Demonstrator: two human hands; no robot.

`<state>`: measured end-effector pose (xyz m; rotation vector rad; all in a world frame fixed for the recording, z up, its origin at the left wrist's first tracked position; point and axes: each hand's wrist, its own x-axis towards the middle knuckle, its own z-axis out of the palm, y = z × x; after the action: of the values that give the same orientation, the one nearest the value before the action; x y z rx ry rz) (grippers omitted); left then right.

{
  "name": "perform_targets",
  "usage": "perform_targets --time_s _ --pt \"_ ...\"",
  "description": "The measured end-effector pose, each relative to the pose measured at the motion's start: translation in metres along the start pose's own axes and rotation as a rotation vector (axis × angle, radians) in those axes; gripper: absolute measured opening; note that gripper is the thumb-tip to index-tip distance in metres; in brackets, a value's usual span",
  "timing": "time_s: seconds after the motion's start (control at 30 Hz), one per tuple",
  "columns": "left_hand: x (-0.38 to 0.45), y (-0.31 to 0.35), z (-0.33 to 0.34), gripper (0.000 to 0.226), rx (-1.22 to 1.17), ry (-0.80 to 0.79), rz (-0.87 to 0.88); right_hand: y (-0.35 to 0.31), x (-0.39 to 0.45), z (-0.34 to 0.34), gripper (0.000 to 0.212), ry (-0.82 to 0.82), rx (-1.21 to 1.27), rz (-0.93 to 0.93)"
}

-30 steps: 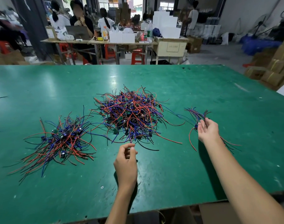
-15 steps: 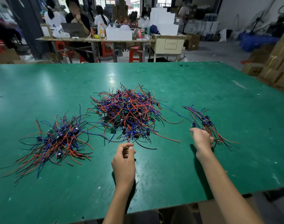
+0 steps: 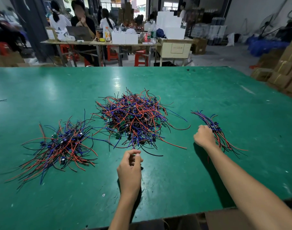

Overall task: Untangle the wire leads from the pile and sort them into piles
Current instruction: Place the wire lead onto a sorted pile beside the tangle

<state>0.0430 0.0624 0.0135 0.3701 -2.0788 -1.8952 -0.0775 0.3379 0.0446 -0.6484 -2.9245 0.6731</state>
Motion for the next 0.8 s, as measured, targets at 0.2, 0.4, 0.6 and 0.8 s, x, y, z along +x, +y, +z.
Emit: perform_targets --time_s 0.2,0.4,0.6,0.8 --pt "0.001 0.000 0.000 0.023 -0.001 -0.008 -0.001 0.025 0.002 -0.004 0.057 0.079 0.127 -0.110" --pt "0.000 -0.001 0.001 0.024 -0.003 -0.018 0.004 0.044 -0.002 -0.013 0.060 0.108 0.409 -0.171" --pt "0.001 -0.002 0.002 0.024 -0.017 -0.005 0.006 0.054 0.004 -0.017 0.051 -0.093 0.811 0.031" --pt "0.001 -0.003 0.001 0.023 -0.014 -0.015 0.010 0.056 -0.001 -0.022 0.022 -0.022 0.492 -0.013"
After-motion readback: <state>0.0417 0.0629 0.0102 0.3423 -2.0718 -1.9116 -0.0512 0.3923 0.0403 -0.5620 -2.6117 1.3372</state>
